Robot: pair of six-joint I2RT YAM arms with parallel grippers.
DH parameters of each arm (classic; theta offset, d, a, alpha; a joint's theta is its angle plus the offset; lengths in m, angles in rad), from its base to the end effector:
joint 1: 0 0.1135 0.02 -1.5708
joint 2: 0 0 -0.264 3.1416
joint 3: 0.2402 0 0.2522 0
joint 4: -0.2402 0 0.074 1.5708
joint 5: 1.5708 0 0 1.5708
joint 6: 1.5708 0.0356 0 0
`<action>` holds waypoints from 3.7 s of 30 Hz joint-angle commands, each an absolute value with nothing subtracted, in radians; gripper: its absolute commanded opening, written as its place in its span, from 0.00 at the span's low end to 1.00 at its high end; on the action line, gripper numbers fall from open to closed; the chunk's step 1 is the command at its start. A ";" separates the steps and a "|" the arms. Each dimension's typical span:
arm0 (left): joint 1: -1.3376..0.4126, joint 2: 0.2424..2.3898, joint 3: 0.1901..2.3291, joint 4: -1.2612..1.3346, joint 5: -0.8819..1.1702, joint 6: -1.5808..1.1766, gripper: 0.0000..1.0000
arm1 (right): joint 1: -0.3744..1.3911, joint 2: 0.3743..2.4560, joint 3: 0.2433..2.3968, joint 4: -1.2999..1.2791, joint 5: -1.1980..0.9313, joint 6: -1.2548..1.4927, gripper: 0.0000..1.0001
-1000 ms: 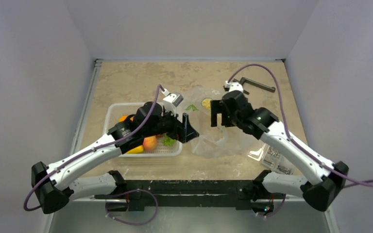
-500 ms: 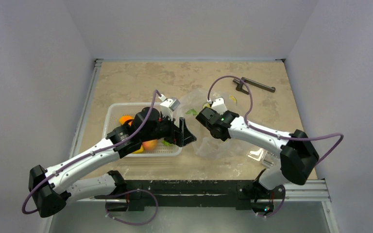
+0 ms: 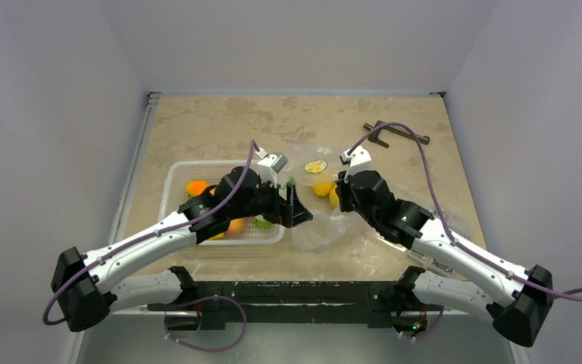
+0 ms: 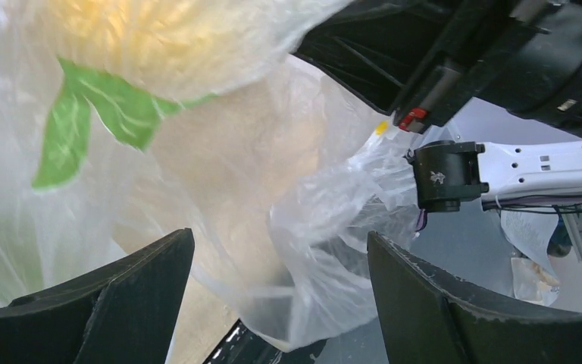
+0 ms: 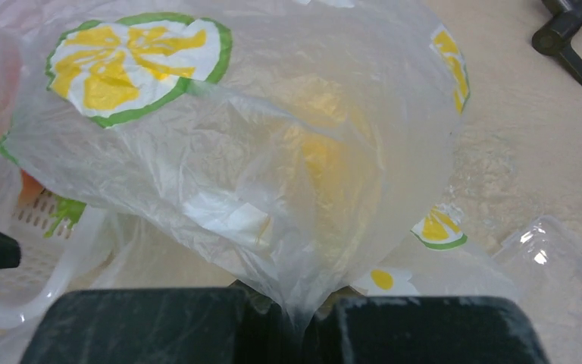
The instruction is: Take the fake fruits out of the plastic bag
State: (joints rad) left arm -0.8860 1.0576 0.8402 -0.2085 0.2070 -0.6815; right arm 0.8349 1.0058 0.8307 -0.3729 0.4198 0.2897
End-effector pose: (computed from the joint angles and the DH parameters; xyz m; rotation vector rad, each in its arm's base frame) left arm 0.1472 -0.1918 0.3043 0.3706 2.1707 -1.1612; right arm 0.1593 0.1542 0.2974 -0.3176 2.0513 0.2452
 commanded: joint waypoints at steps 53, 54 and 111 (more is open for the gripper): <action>-1.033 2.136 1.413 -0.072 -0.104 -0.743 0.78 | 0.724 0.699 0.639 -0.390 0.267 0.538 0.00; -1.033 2.128 1.399 -0.075 -0.114 -0.741 0.74 | 0.724 0.700 0.642 -0.389 0.264 0.538 0.00; -0.958 1.028 0.873 -0.737 -0.359 -0.735 0.15 | 0.724 0.717 0.587 -0.301 0.204 0.509 0.00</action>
